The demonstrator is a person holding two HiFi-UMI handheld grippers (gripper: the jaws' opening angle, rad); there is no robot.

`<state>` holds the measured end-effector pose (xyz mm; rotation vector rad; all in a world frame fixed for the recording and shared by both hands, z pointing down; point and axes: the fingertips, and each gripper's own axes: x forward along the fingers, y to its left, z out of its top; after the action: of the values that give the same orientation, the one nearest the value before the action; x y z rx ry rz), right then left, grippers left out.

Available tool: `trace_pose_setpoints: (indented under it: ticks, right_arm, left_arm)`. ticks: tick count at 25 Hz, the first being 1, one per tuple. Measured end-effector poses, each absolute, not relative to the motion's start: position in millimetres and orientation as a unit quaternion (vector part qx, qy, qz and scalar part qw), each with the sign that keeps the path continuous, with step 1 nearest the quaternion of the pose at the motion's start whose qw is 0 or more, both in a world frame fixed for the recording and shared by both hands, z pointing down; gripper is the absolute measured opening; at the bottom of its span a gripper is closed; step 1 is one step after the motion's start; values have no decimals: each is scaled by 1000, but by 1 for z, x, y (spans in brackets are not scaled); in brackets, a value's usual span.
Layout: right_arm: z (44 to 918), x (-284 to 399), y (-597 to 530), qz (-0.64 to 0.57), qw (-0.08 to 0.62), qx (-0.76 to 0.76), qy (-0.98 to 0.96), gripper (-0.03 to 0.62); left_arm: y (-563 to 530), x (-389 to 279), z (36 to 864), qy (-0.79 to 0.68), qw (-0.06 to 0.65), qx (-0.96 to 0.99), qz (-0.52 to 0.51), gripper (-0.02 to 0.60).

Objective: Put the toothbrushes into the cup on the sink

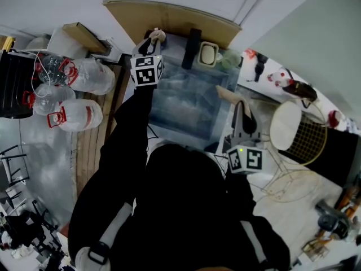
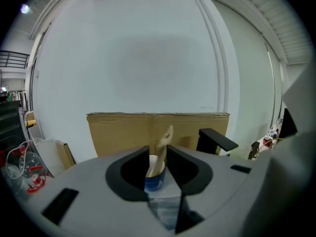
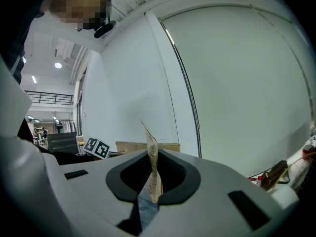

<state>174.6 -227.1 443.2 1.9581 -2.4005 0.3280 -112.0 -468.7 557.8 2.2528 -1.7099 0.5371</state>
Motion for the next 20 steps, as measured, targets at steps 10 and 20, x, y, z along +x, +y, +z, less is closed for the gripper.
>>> trace_pose_setpoints:
  ticks: [10, 20]
  right_arm:
    - [433, 171, -218, 95, 3, 624, -776, 28]
    - [424, 172, -205, 86, -5, 615, -783, 28]
  left_arm:
    - [-425, -104, 531, -570, 117, 799, 151, 125]
    - [-369, -105, 496, -584, 97, 797, 120, 123]
